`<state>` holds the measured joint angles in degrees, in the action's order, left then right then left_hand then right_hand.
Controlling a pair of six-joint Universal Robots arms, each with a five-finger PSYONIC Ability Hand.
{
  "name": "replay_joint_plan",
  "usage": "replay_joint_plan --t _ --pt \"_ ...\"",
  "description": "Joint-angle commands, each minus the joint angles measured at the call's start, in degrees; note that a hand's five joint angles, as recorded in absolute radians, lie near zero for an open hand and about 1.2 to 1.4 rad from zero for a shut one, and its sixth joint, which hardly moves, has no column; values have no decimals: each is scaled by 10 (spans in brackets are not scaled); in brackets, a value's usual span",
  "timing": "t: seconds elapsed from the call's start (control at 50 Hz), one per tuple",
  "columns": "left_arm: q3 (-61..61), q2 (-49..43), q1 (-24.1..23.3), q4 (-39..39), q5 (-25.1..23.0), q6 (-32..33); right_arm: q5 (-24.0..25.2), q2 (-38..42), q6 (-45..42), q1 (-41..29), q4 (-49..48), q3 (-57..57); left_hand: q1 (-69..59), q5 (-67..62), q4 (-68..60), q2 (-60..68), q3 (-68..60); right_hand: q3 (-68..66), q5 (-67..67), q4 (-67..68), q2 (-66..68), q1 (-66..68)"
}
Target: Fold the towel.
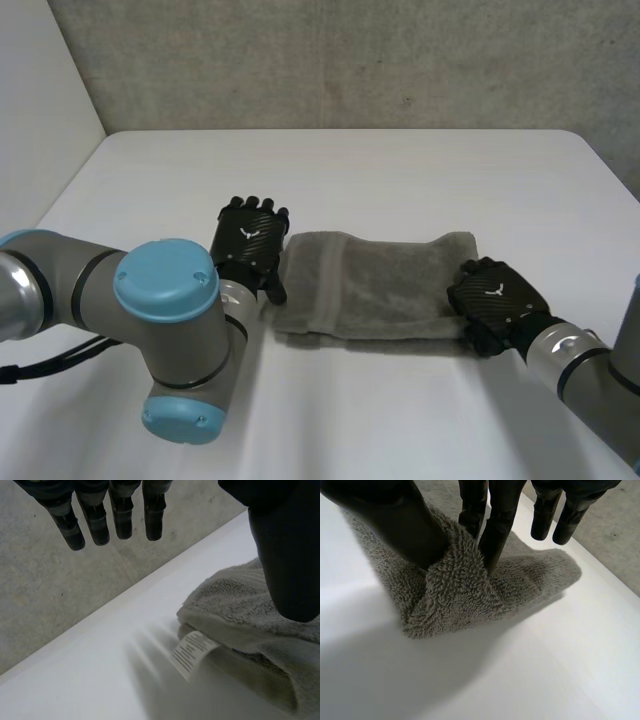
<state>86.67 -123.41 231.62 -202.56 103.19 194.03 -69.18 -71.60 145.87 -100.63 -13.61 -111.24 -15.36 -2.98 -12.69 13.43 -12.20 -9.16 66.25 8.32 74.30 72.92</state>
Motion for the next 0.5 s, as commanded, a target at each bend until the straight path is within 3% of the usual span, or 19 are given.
replay_joint_plan --t 0.02,0.28,0.38,0.5 --pt "21 32 -7 0 0 -1 16 -29 -36 51 1 -14 35 11 27 -15 22 -8 37 17 57 71" --pt "29 69 11 0 0 3 30 -119 -40 54 3 15 36 13 27 -17 22 -8 37 17 57 71" --pt "30 89 17 1 0 3 50 -125 -44 -67 1 39 40 16 27 -20 22 -8 37 17 57 71" --pt "31 100 21 1 0 2 48 -87 -49 -156 -4 64 40 16 27 -20 22 -8 37 17 57 71"
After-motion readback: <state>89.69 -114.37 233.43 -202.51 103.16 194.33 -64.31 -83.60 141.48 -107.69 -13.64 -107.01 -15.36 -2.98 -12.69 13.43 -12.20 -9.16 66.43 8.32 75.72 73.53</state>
